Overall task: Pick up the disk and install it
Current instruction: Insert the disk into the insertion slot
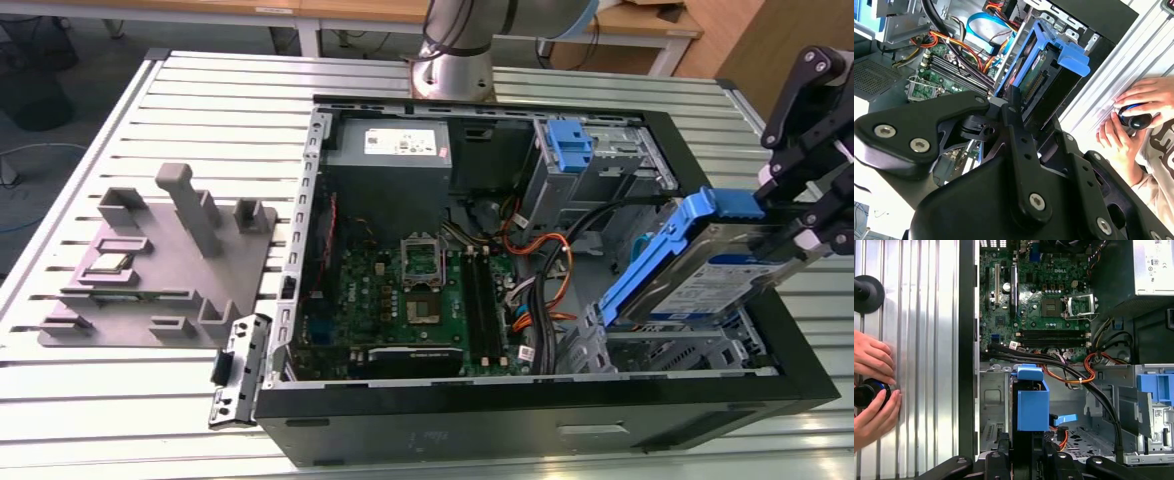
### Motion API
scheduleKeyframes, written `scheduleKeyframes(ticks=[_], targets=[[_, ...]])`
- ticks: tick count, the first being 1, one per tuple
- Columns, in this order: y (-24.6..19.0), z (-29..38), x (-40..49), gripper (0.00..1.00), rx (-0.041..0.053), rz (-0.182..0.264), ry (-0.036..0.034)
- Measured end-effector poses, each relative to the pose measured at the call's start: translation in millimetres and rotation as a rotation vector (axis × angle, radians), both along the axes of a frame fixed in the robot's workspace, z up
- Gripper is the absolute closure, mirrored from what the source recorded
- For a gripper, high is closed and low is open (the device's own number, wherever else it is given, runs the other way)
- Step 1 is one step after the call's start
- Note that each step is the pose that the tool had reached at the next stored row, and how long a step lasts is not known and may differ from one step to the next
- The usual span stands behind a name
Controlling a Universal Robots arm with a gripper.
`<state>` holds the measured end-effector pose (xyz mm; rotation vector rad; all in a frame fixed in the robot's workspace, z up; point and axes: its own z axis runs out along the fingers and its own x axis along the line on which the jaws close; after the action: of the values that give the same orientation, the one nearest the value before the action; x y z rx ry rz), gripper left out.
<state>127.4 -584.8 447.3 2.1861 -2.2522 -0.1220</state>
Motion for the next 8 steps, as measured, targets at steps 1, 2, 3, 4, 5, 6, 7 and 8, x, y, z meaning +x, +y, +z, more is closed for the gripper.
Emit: scheduleKeyframes(ticks=[1, 2, 3, 4, 5, 6, 7, 8], targets=[[0.0, -0.4, -0.3, 0.65, 0.0003, 0.0, 0.0], [0.0, -0.4, -0.8, 0.65, 0.0002, 0.0, 0.0], [0.0, -0.4, -0.8, 0.65, 0.0002, 0.0, 0.0], [0.0, -0.4, -0.9, 0.65, 0.0001, 0.0, 0.0], [0.1, -0.7, -0.8, 0.65, 0.0003, 0.0, 0.0], [0.1, -1.0, -0.8, 0.65, 0.0003, 0.0, 0.0], [0.1, -1.3, -0.8, 0.65, 0.0001, 0.0, 0.0], [0.1, -1.5, -0.9, 0.65, 0.0, 0.0, 0.0]])
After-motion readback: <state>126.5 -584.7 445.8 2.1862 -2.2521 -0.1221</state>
